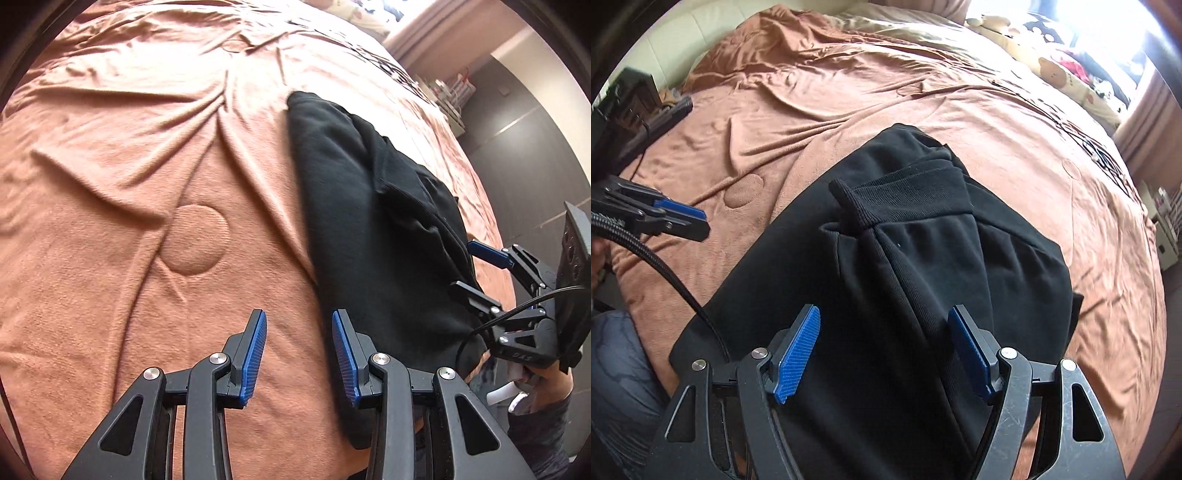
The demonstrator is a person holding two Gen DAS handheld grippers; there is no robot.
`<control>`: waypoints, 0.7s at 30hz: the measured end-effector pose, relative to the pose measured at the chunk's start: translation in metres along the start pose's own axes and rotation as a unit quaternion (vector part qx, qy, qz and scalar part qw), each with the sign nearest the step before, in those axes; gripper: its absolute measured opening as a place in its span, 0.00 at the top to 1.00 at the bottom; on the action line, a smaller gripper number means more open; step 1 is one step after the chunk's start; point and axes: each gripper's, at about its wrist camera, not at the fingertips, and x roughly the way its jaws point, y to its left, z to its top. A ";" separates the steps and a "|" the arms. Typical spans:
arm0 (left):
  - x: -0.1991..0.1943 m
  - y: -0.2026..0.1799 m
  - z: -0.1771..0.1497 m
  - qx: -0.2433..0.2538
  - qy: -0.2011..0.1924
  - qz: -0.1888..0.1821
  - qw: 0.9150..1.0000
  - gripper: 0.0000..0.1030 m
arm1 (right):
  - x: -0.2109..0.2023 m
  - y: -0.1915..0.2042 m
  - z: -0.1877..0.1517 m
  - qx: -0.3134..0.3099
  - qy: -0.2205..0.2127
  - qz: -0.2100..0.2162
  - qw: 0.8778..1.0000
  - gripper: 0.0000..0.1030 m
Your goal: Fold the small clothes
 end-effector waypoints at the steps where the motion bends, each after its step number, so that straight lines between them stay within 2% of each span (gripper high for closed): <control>1: -0.001 0.004 0.000 -0.006 -0.002 0.001 1.000 0.62 | 0.005 0.004 0.004 -0.005 0.001 -0.004 1.000 0.32; 4: -0.007 0.017 0.000 -0.023 -0.005 0.008 1.000 0.62 | 0.019 0.013 0.011 -0.021 -0.002 -0.021 1.000 0.36; 5: -0.008 0.020 0.000 -0.028 -0.006 0.010 1.000 0.62 | 0.023 0.015 0.012 -0.027 -0.001 -0.029 0.999 0.51; 6: -0.009 0.023 0.000 -0.031 -0.008 0.012 0.999 0.62 | 0.029 0.017 0.013 -0.031 0.003 -0.038 0.999 0.71; 9: -0.011 0.028 0.000 -0.040 -0.011 0.014 0.999 0.62 | 0.032 0.012 0.015 -0.017 -0.006 -0.037 0.999 0.85; 18: -0.006 0.015 0.009 -0.027 -0.011 0.011 1.000 0.62 | 0.001 -0.039 0.011 0.049 -0.049 -0.039 0.997 0.91; 21: -0.002 0.012 0.012 -0.028 -0.010 0.001 1.000 0.62 | -0.004 -0.062 0.008 0.087 -0.053 -0.023 0.994 0.91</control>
